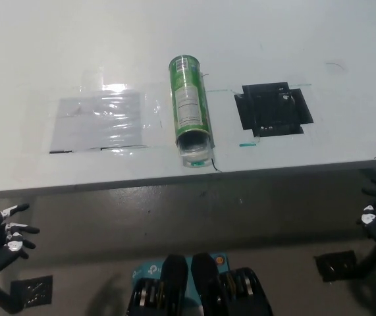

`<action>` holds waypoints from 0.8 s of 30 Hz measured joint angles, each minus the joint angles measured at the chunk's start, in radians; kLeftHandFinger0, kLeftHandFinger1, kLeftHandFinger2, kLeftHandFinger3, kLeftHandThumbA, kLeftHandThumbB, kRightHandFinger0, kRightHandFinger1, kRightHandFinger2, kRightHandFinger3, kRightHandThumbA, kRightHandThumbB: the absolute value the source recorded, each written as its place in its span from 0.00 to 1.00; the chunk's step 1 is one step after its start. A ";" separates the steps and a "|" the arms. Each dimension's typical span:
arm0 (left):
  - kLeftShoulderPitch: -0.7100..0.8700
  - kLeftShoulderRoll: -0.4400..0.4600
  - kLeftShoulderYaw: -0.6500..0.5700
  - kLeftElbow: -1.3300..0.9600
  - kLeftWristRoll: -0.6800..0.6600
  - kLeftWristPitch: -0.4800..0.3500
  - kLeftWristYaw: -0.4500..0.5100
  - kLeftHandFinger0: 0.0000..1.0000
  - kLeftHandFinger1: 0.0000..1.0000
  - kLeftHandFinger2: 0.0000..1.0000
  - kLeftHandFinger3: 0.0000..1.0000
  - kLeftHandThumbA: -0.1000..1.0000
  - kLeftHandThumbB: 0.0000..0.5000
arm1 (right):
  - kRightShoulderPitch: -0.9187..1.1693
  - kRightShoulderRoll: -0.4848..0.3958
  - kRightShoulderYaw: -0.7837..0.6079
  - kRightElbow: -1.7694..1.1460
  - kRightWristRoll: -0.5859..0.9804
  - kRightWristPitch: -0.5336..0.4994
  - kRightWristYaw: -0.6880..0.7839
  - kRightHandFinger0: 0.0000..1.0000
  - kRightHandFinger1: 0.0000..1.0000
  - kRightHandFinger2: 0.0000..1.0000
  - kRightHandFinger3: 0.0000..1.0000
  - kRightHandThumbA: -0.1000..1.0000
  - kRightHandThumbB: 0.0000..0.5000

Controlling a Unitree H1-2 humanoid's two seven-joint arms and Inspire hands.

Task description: The robot uses its right hand finger to pull out the chips tray kept inside a container in the middle of the desk

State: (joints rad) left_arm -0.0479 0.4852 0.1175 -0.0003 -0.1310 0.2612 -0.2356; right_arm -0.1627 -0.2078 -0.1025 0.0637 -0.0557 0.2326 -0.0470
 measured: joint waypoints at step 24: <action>-0.001 -0.002 0.000 0.000 -0.001 0.009 -0.008 0.42 0.45 0.55 0.81 0.05 0.23 | -0.331 -0.019 0.196 -0.199 -0.039 0.051 0.090 0.20 0.32 0.82 0.91 0.00 0.31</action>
State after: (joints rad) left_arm -0.0487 0.4827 0.1174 0.0000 -0.1320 0.2705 -0.2435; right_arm -0.4937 -0.2268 0.0940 -0.1350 -0.0943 0.2832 0.0435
